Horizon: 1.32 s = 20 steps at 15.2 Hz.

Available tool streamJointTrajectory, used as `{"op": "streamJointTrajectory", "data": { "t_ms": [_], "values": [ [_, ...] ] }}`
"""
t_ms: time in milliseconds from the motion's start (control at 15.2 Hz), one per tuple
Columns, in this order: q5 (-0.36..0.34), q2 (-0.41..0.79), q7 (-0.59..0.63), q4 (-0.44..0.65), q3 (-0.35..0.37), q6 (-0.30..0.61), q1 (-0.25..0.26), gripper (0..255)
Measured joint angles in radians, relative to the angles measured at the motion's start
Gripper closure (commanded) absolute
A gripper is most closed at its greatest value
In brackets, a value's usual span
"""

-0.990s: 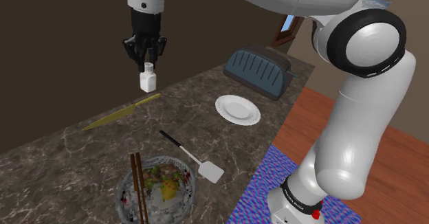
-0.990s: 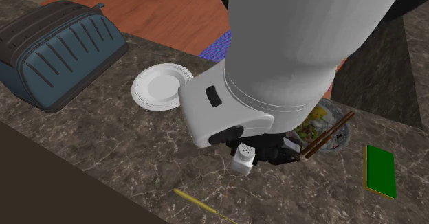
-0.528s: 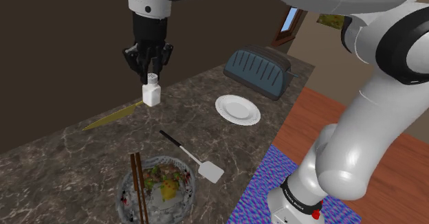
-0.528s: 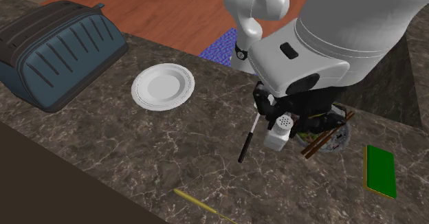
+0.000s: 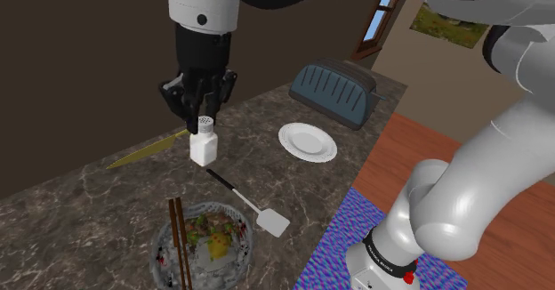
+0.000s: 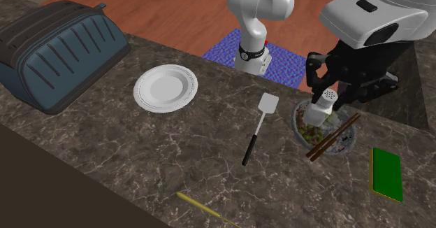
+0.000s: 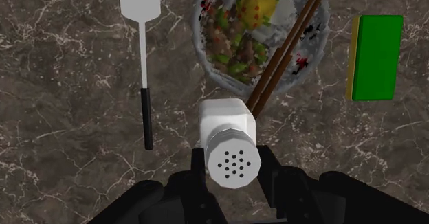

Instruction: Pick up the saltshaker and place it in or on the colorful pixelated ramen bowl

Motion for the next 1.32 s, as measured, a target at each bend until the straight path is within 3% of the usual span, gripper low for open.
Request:
{"op": "streamJointTrajectory", "data": {
  "t_ms": [528,1320],
  "values": [
    [0.071,-0.136,0.141,-0.084,0.083,-0.034,0.076,255],
    [0.086,-0.152,0.145,-0.242,0.098,0.111,0.087,255]
  ]
}}
